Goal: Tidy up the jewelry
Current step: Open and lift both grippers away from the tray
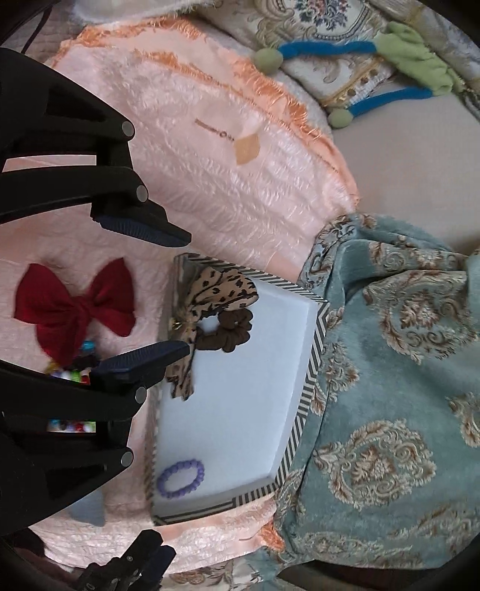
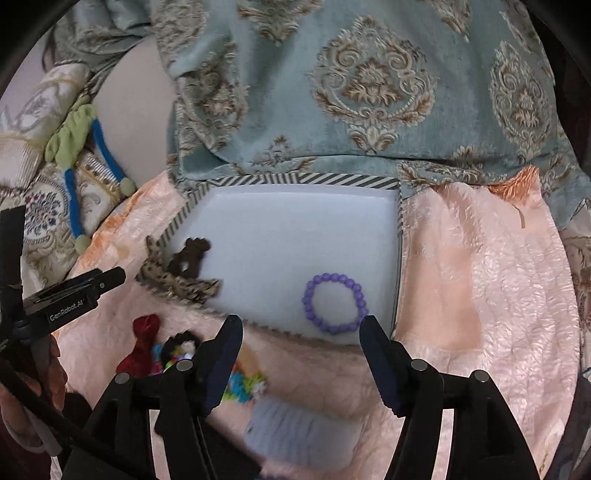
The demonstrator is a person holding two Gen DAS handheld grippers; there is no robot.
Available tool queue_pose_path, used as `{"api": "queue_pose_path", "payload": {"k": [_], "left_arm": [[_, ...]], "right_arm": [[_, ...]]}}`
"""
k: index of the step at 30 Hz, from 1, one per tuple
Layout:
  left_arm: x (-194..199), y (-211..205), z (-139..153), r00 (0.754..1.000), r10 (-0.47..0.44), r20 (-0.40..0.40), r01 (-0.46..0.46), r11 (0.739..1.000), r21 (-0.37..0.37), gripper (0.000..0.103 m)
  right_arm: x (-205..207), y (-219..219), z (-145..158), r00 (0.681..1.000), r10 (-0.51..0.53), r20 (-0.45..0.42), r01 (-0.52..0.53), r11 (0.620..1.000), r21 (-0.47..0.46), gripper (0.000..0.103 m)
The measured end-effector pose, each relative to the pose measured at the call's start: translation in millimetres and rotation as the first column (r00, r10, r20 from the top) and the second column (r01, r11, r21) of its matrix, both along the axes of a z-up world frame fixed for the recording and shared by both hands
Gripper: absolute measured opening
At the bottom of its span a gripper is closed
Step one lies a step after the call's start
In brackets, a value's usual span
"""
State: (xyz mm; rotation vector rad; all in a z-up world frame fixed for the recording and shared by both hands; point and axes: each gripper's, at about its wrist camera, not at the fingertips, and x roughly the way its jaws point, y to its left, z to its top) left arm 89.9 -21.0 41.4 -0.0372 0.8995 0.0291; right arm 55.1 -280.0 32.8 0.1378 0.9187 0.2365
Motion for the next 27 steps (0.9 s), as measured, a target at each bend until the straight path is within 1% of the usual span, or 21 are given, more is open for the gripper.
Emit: {"api": "queue_pose_path", "payload": {"k": [4,9,11,13,18,27], "left_arm": [[-20.7,-2.2,4.4,1.000,-0.002,0.019,0.002,1.000,0.006,0.053],[-42.5,-6.2,8.6,0.999,-0.011,0.034,0.010,1.000,0.016,0.053],[-51.0,-7.3,10.7,0.999,-0.012,0.042,0.011,1.000,0.016,0.053],[-57.6,-7.9,12.1,0.999,-0.014,0.044,0.013,1.000,0.012,0.053],[-73.3,-11.6,13.8,0.998,-0.026,0.052,0.025,0.999,0.021,0.053],[-90.4,-12.4,14.0,0.998,-0.043,0.048,0.042,0.999,0.015,0.053]], "right_arm": [[-18.9,6.0,9.5,1.000,0.004,0.025,-0.004,1.000,-0.010,0.063],[-39.1,9.3,17.2,0.998,-0.015,0.056,0.015,1.000,-0.015,0.064],[-45.1,10.3,18.9,0.998,-0.025,0.061,0.027,0.999,-0.024,0.066],[-50.9,11.0,19.9,0.997,-0.034,0.063,0.035,0.999,-0.021,0.070],[-62.3,12.9,20.2,0.998,-0.038,0.054,0.039,0.999,-0.020,0.070],[-79.4,9.7,21.9,0.997,-0.057,0.051,0.059,0.998,-0.027,0.070]]}}
